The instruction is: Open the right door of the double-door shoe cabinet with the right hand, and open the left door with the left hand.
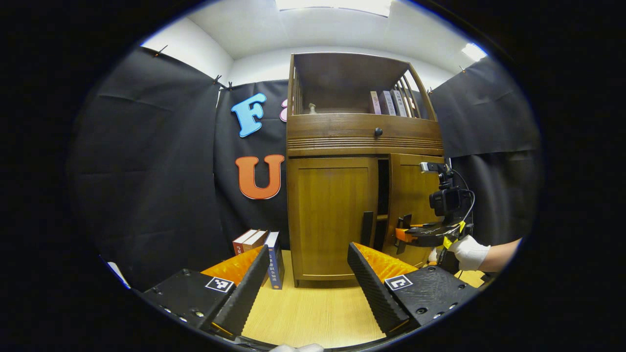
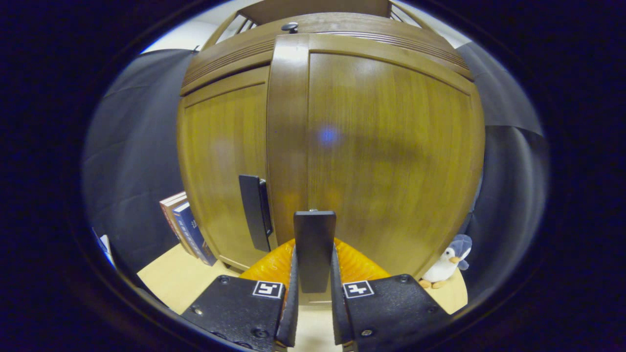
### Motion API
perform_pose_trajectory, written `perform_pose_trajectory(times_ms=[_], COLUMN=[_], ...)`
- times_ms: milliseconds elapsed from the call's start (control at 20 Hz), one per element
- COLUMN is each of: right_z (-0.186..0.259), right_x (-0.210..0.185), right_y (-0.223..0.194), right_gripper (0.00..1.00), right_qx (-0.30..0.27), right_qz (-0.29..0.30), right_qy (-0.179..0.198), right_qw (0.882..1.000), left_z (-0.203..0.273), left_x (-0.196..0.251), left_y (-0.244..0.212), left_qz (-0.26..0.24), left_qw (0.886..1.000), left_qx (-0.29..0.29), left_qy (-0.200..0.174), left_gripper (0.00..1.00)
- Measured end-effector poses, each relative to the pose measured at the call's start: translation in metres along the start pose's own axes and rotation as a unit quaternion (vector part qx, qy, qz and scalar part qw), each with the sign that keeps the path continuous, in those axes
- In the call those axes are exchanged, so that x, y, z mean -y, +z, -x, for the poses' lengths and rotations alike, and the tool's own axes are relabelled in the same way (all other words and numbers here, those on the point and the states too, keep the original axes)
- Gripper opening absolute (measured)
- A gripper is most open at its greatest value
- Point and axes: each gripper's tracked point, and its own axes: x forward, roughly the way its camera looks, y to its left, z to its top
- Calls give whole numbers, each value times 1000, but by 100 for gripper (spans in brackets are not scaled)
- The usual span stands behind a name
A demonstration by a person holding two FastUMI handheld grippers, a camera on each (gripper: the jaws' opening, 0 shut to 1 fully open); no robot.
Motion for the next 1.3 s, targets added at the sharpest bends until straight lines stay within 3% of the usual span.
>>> perform_pose_trajectory(times_ms=[50,100,600,950,1000,1100,1200,1300], right_z=[0,0,4,6,5,7,8,10], right_x=[0,0,2,10,9,10,8,10], right_y=[0,1,6,10,10,11,15,18], right_gripper=[33,32,31,31,31,31,28,26], right_qx=[0,1,5,7,7,8,8,9], right_qz=[2,3,11,5,2,-6,-13,-20], right_qy=[2,3,1,-30,-35,-43,-49,-58], right_qw=[1000,1000,1000,1000,999,999,999,998], left_z=[0,1,5,7,6,6,5,4], left_x=[2,4,27,48,51,60,70,79], left_y=[0,0,-2,-3,-4,-4,-6,-6], left_qz=[0,-1,-10,-11,-11,-9,-9,-11], left_qw=[1000,1000,1000,999,998,998,997,996], left_qx=[0,1,-2,-3,-3,-5,-10,-13], left_qy=[-2,-4,-26,-53,-57,-68,-82,-92], left_gripper=[100,96,96,96,89,96,96,90])
